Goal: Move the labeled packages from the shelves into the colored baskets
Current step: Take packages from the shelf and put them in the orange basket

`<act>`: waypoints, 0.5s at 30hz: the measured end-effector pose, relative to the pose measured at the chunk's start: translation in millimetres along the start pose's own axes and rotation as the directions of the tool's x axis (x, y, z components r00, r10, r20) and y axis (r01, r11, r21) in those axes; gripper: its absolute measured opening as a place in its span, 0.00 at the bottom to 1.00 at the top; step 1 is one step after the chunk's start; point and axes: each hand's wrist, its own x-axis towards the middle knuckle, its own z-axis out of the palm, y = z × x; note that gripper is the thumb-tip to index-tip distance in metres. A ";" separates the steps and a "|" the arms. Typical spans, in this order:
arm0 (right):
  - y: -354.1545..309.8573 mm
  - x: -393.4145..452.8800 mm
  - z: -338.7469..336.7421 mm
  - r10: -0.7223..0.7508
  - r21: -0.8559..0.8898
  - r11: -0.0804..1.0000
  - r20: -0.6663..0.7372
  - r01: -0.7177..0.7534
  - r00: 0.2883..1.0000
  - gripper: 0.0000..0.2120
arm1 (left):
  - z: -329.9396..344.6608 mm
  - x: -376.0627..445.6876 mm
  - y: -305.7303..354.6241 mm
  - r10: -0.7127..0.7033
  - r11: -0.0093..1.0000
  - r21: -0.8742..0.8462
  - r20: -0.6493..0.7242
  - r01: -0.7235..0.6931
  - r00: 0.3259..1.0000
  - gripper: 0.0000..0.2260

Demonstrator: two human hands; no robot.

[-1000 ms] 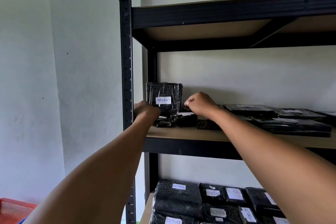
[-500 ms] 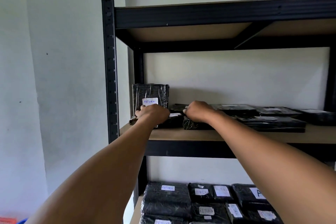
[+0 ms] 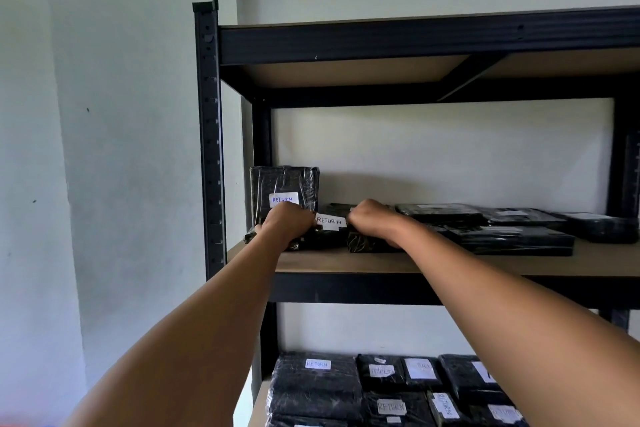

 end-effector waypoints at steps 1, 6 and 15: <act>0.4 -0.6 -0.5 0.006 0.029 1.000 0.001 -0.006 1.000 0.07 | -3.4 -12.6 3.1 0.009 0.999 -0.031 -0.007 -0.009 1.000 0.10; 4.4 0.9 0.0 0.020 0.170 0.985 -0.003 -0.020 1.000 0.05 | -2.5 -26.8 2.7 0.072 0.969 -0.228 -0.088 -0.091 0.993 0.06; 5.3 -4.8 -8.0 -0.098 0.401 0.909 -0.062 0.115 0.993 0.14 | -4.2 -24.1 -1.8 0.005 0.799 -0.593 -0.153 -0.096 0.988 0.05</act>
